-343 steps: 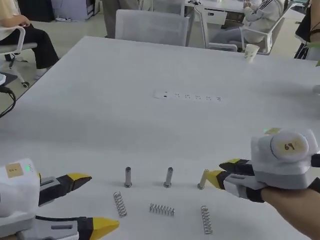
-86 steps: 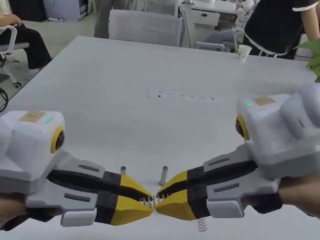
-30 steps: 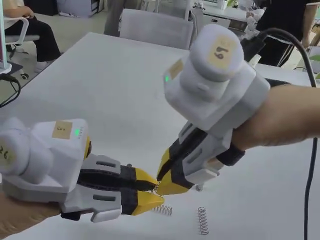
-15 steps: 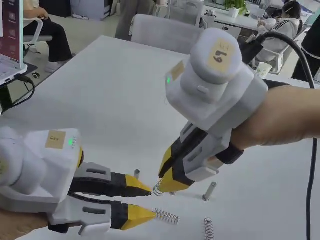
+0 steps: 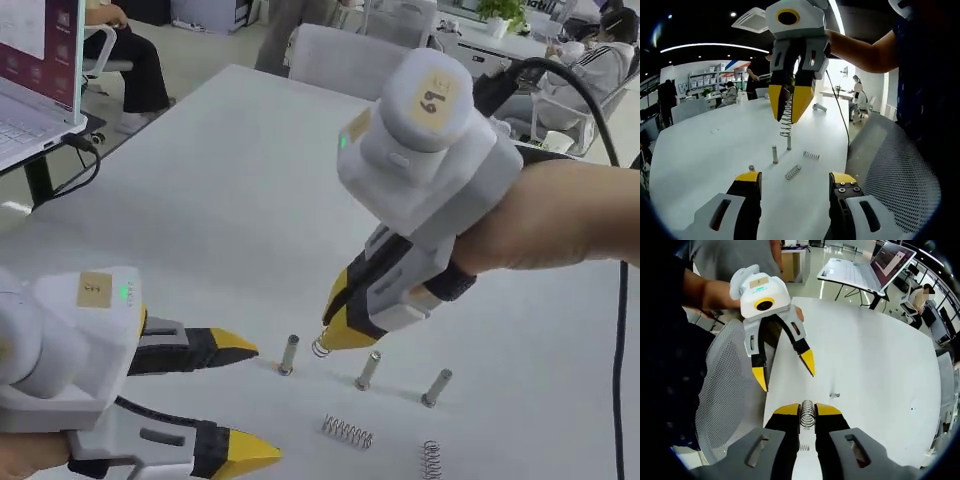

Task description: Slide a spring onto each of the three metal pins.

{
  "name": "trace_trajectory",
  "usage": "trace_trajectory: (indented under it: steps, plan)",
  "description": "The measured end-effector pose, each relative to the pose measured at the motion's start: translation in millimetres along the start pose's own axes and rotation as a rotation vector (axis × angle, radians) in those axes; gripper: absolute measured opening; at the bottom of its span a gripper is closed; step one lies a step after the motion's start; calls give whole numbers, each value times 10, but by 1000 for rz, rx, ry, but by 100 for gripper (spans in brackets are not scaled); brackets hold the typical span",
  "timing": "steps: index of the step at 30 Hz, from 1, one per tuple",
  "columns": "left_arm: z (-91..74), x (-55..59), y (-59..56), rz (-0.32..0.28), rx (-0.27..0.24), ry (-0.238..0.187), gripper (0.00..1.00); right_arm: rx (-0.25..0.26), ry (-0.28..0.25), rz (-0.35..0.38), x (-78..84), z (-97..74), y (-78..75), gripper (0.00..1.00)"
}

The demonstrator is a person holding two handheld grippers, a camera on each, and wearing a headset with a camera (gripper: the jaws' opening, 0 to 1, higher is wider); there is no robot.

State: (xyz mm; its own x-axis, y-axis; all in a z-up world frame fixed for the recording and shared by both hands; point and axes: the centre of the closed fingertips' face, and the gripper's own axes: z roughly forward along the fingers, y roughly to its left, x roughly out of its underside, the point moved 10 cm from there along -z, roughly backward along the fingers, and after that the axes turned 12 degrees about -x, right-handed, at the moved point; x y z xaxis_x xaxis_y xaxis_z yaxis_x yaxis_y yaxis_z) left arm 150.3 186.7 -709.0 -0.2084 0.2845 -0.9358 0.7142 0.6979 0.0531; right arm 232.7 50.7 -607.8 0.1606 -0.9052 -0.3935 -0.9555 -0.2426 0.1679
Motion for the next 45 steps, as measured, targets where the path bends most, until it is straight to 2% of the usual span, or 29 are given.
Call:
trace_trajectory:
  steps: [1, 2, 3, 4, 6, 10, 16, 24, 29, 32, 36, 45]
  plan:
    - [-3, 10, 5, -1, -2, 4, 54, -2, -1, 3, -1, 3, -13, 8]
    - [-13, 44, 49, 11, -44, 13, 57, -2, -1, 5, -2, 9, -33, 8]
    - [-17, 57, 69, 24, -66, 14, 60, 1, -2, 5, -3, 15, -42, 8]
    - [-21, 70, 70, 25, -64, 19, 61, 3, 1, 6, -2, 20, -52, 8]
    - [-33, 100, 109, 39, -101, 24, 66, 9, 7, 7, 1, 34, -87, 8]
    - [-53, 174, 141, 62, -126, 49, 69, 18, 14, 12, -1, 61, -170, 8]
    - [-57, 274, 191, 59, -153, 68, 73, 35, 37, 15, -1, 113, -283, 8]
    - [-24, 401, 285, 56, -184, 98, 74, 44, 68, 20, -18, 233, -445, 8]
    - [42, 489, 338, 30, -199, 109, 75, 37, 81, 28, -28, 327, -564, 8]
    - [71, 525, 354, 26, -200, 114, 75, 36, 111, 27, -38, 403, -623, 8]
    - [84, 541, 359, 7, -202, 108, 75, 16, 128, 41, -43, 487, -682, 8]
    - [84, 562, 346, 5, -199, 113, 75, 0, 167, 55, -25, 630, -798, 8]
